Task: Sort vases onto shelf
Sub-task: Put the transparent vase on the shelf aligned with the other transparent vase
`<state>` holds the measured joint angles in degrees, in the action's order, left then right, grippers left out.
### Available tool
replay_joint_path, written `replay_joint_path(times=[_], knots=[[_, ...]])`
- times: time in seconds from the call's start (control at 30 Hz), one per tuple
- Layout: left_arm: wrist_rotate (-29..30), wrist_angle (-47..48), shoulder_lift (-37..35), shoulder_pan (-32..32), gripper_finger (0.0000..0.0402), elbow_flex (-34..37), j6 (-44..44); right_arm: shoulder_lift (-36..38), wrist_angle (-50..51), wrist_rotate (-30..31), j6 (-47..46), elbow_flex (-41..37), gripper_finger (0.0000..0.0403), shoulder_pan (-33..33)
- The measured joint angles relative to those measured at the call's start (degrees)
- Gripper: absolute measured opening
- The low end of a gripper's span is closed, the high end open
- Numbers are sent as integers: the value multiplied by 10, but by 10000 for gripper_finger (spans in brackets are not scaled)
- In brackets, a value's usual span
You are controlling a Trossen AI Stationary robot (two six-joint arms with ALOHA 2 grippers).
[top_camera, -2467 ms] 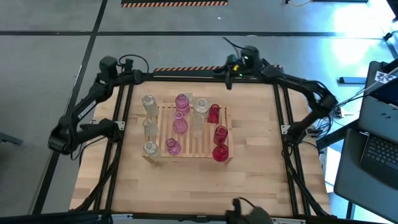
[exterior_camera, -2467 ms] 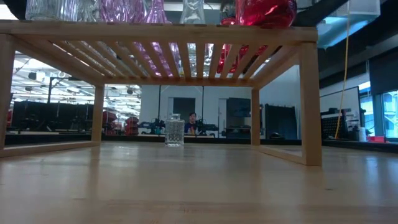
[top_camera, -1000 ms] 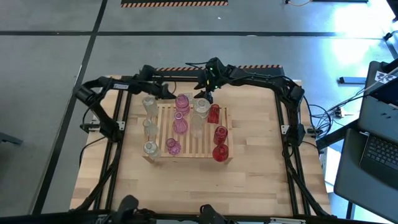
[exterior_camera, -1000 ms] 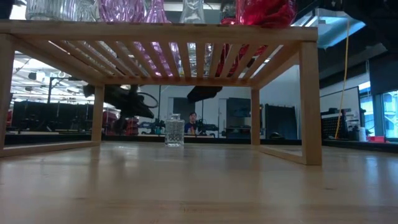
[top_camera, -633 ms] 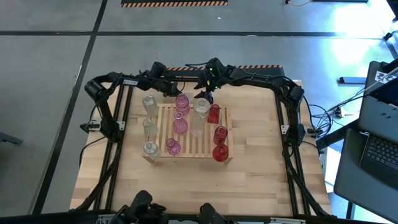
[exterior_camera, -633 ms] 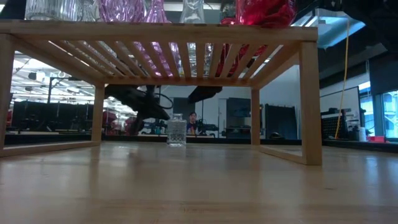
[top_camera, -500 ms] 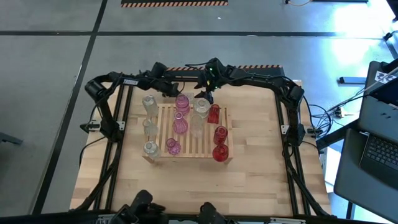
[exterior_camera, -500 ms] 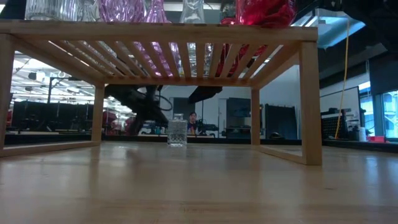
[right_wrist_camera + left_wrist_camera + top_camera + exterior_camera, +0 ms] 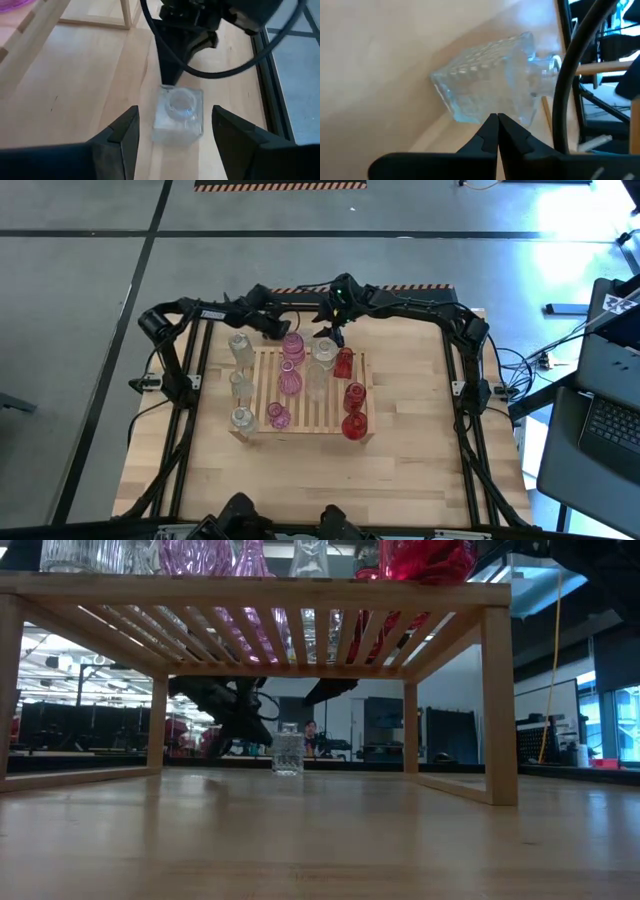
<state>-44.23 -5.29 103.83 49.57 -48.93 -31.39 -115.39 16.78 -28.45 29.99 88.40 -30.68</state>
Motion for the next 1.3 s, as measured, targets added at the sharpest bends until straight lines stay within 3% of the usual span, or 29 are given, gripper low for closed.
replay_joint_path(times=[0.17, 0.33, 0.53, 0.93, 1.3], knots=[[37, -78, 0, -15, 0, 0, -43, 0, 6, 0, 8, 0, 195, 0], [37, -128, 0, -24, 0, 0, -75, 0, 32, 25, 20, 0, 195, 0], [15, -130, 26, -47, 0, -18, -75, -19, 50, 29, 12, 0, 195, 0], [42, -125, 44, -55, 0, -66, -74, -30, 17, 61, 2, 0, 195, -2], [-16, -113, 44, -20, 0, -67, -76, -30, 19, 67, 4, 0, 195, -9]])
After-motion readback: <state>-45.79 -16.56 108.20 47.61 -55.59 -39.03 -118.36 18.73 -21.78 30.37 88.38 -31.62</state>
